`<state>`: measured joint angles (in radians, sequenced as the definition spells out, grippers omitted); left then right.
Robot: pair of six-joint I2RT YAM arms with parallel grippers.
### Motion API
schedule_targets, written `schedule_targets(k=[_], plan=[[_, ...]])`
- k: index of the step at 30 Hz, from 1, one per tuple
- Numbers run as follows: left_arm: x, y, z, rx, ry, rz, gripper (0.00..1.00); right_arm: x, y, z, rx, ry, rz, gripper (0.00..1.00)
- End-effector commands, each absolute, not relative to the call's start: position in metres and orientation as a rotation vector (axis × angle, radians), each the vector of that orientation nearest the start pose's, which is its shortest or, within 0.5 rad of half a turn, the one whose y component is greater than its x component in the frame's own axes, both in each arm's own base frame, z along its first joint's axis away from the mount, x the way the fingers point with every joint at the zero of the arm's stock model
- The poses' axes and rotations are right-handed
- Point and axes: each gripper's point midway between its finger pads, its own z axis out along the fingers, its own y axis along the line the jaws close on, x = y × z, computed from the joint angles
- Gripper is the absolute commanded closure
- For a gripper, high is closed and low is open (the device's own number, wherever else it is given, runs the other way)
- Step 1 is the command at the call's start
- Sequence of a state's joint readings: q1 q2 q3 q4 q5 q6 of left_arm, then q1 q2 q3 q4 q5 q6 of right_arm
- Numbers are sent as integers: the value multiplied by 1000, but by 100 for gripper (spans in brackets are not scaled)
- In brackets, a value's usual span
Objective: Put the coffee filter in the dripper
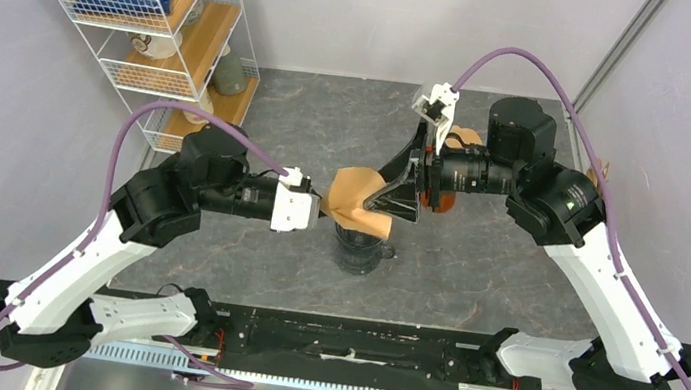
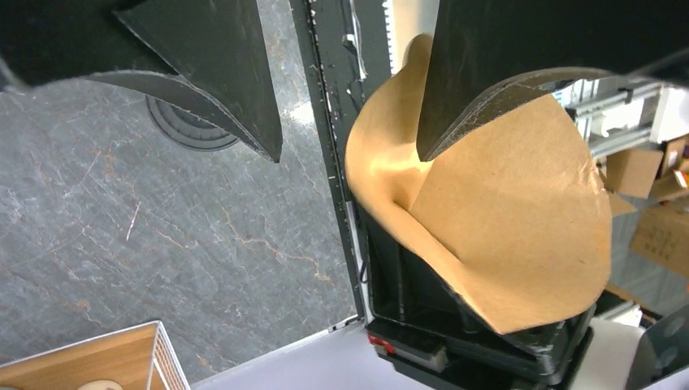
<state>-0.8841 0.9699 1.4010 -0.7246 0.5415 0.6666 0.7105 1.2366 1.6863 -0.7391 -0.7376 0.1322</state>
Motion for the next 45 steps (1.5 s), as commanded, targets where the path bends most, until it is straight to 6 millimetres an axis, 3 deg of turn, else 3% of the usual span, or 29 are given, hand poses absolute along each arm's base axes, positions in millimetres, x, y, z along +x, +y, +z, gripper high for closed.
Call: schedule_targets(k=[1, 7, 18, 20, 22, 23, 24, 25, 29, 34, 39, 45], plan=[[99, -266, 387, 1613, 1089, -844, 98, 134, 293, 443, -1222, 1517, 1204, 30], [88, -266, 384, 1656, 1107, -912, 96, 127, 298, 436, -1290, 1503, 1168, 21], [71, -267, 380, 1698, 1154, -1052, 91, 122, 311, 433, -1345, 1471, 1150, 31], [71, -268, 380, 1695, 1169, -1064, 91, 121, 312, 434, -1347, 1470, 1156, 44], [76, -269, 381, 1658, 1214, -1050, 90, 120, 312, 437, -1336, 1474, 1161, 74], [82, -271, 385, 1606, 1243, -1041, 83, 122, 311, 437, -1318, 1484, 1157, 95], [90, -269, 388, 1550, 1268, -1013, 74, 123, 310, 438, -1286, 1506, 1156, 100], [95, -269, 393, 1490, 1275, -997, 57, 127, 310, 437, -1252, 1528, 1146, 100], [112, -257, 409, 1328, 1229, -884, 10, 136, 307, 439, -1105, 1622, 1207, 100], [125, -245, 406, 1354, 1140, -705, 8, 158, 304, 448, -900, 1717, 1369, 100], [153, -243, 412, 1249, 1064, -548, 7, 168, 307, 457, -789, 1749, 1446, 100], [186, -244, 415, 1114, 1109, -452, 6, 169, 309, 464, -778, 1737, 1484, 100]])
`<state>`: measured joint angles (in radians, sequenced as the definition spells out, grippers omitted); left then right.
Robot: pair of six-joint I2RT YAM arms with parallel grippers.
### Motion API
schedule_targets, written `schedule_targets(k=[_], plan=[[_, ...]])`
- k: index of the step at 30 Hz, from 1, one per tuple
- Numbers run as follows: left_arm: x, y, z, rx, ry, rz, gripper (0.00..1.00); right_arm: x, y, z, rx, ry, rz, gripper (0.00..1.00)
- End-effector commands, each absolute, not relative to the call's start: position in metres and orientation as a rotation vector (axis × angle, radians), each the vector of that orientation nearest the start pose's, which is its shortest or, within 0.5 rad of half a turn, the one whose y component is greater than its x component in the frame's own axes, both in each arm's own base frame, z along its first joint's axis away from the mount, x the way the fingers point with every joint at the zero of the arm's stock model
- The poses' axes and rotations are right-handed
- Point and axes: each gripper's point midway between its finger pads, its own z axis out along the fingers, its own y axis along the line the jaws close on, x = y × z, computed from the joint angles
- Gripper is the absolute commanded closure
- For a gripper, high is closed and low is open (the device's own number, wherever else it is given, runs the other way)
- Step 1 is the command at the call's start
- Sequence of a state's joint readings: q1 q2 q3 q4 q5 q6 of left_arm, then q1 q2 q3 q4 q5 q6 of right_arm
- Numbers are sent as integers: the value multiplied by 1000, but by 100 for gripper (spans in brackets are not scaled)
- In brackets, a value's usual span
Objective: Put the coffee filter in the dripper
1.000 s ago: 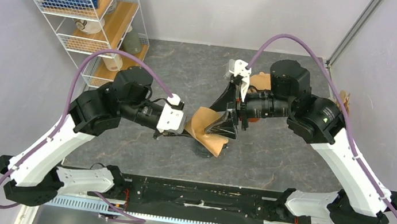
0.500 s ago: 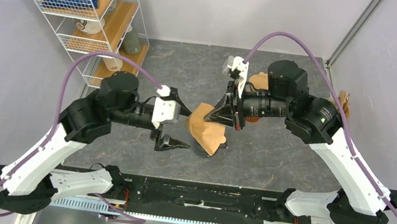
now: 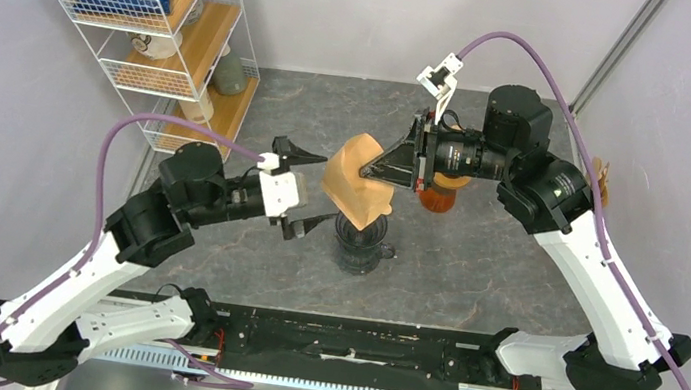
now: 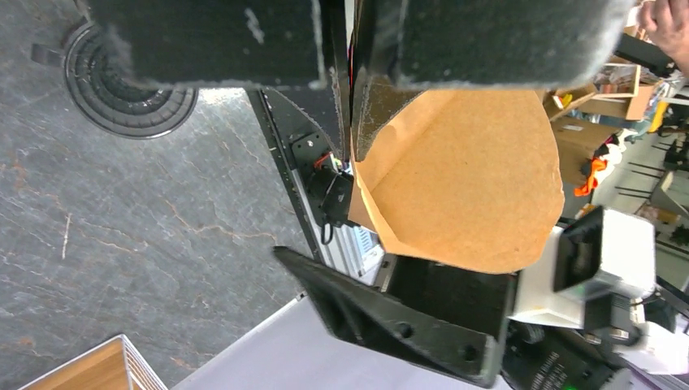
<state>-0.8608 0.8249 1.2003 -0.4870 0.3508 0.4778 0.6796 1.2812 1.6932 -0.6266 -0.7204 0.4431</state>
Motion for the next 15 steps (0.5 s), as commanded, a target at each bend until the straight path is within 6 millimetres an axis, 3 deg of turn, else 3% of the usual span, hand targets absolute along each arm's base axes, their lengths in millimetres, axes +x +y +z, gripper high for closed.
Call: schedule_targets(k=[1, 9, 13, 15], plan=[[188, -245, 416, 1105, 1111, -453, 6, 169, 309, 464, -776, 1740, 1487, 100], [177, -259, 432, 1096, 1042, -560, 7, 175, 311, 454, -743, 1778, 1483, 100], [176, -262, 436, 1109, 1026, -569, 20, 176, 312, 449, -745, 1786, 1476, 100], [173, -264, 433, 1138, 1024, -573, 32, 177, 312, 447, -747, 1788, 1472, 100]])
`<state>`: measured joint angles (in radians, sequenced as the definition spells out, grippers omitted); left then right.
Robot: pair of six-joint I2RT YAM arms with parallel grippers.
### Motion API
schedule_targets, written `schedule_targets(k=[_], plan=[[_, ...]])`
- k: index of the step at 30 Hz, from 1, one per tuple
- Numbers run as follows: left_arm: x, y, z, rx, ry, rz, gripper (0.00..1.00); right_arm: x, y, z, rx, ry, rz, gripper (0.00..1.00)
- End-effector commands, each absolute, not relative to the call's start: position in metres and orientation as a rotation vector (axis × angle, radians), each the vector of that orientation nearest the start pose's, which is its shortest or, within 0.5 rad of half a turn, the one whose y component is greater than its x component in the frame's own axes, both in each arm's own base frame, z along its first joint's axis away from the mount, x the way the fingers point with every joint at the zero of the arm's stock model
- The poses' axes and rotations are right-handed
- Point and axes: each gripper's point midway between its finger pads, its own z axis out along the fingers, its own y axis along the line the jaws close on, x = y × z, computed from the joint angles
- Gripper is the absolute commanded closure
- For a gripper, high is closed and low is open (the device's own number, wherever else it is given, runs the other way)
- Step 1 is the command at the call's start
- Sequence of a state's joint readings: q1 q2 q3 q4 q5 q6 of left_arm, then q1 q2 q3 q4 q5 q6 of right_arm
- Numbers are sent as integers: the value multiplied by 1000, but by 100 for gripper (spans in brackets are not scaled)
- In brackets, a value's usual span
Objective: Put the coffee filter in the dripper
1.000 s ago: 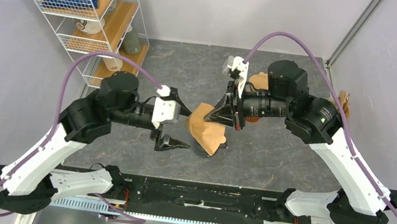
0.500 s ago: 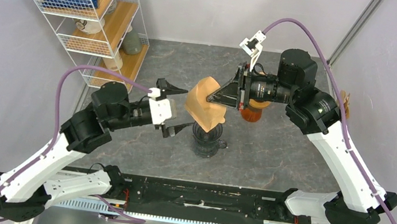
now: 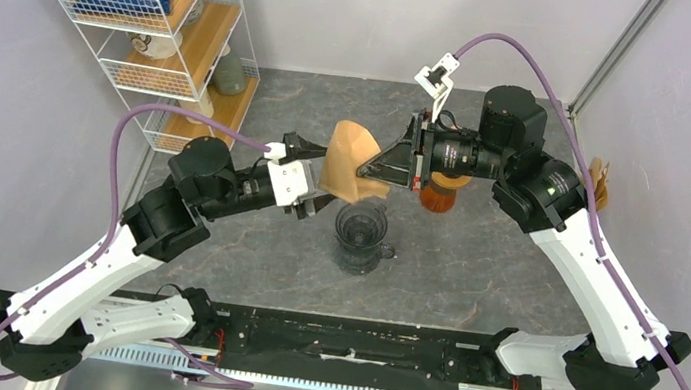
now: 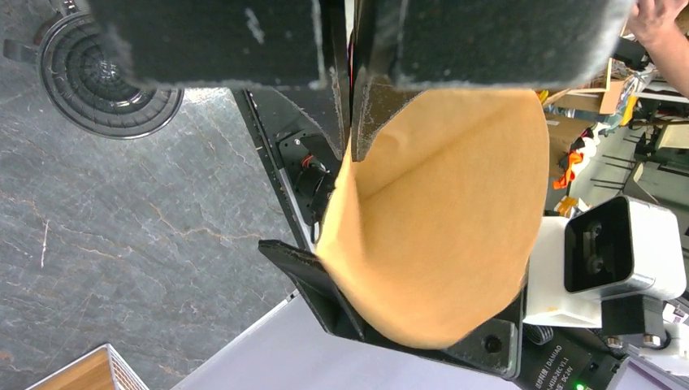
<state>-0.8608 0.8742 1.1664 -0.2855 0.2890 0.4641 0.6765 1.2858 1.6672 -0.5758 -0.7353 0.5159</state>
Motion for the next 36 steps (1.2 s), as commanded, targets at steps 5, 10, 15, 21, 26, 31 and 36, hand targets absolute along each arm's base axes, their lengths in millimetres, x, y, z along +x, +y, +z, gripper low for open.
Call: schedule_targets(k=[5, 10, 15, 21, 26, 31, 36], plan=[[168, -264, 426, 1175, 1016, -584, 63, 175, 312, 448, -781, 1763, 1469, 100], [164, -265, 420, 1212, 997, -582, 78, 175, 312, 444, -813, 1744, 1456, 100], [156, -266, 416, 1256, 968, -599, 90, 173, 312, 445, -856, 1714, 1444, 62], [142, -270, 408, 1318, 946, -663, 98, 169, 308, 448, -942, 1648, 1402, 49], [136, -271, 402, 1354, 931, -685, 98, 165, 305, 446, -974, 1650, 1380, 48], [127, -274, 399, 1389, 918, -732, 98, 164, 302, 450, -1015, 1607, 1345, 40], [123, -273, 395, 1408, 917, -745, 98, 161, 301, 451, -1060, 1590, 1331, 8]])
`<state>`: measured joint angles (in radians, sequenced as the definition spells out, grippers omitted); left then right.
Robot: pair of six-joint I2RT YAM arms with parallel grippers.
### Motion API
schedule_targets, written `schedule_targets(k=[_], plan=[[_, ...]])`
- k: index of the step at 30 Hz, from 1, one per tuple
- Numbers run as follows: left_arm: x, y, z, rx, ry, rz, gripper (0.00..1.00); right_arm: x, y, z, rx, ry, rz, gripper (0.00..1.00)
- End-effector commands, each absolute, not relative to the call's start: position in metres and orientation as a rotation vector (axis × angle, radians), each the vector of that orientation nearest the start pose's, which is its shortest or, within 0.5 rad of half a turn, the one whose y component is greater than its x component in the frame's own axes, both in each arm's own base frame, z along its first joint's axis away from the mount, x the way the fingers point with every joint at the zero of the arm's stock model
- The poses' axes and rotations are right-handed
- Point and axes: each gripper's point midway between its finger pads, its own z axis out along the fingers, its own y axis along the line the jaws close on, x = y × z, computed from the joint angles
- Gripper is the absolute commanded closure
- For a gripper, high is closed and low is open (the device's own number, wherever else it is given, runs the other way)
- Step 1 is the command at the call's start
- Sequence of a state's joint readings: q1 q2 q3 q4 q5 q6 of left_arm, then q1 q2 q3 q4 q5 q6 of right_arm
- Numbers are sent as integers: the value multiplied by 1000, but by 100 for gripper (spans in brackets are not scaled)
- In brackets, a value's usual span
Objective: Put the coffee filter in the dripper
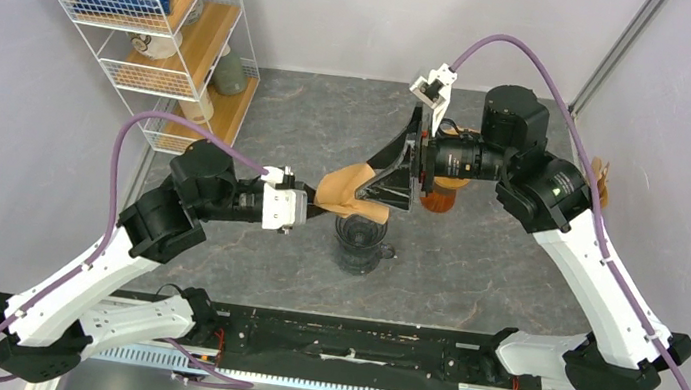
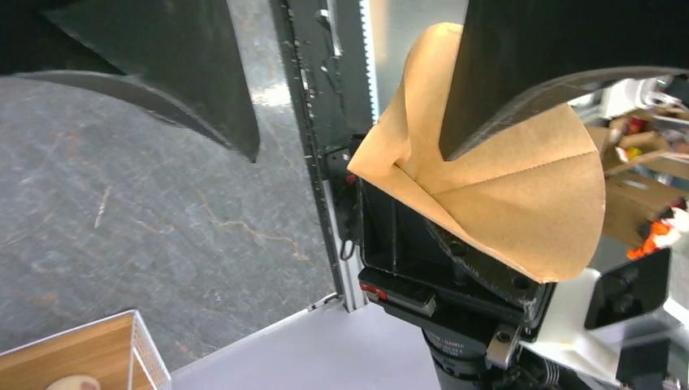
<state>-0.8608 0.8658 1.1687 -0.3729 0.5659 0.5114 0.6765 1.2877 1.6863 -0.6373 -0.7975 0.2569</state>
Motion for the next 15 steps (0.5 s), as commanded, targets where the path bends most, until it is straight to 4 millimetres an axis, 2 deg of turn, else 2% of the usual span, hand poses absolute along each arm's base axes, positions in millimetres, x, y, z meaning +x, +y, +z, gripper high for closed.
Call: schedule_targets(k=[1, 4, 7, 11, 15], plan=[[123, -273, 395, 1410, 917, -746, 98, 161, 301, 452, -1067, 1584, 1324, 7], [122, -273, 394, 1417, 918, -749, 98, 159, 300, 453, -1097, 1560, 1319, 8], [120, -274, 393, 1429, 924, -763, 97, 155, 301, 453, -1131, 1539, 1311, 19], [122, -275, 392, 1425, 942, -768, 94, 150, 305, 450, -1173, 1539, 1303, 56], [130, -272, 392, 1395, 978, -735, 92, 148, 305, 450, -1181, 1524, 1263, 88]])
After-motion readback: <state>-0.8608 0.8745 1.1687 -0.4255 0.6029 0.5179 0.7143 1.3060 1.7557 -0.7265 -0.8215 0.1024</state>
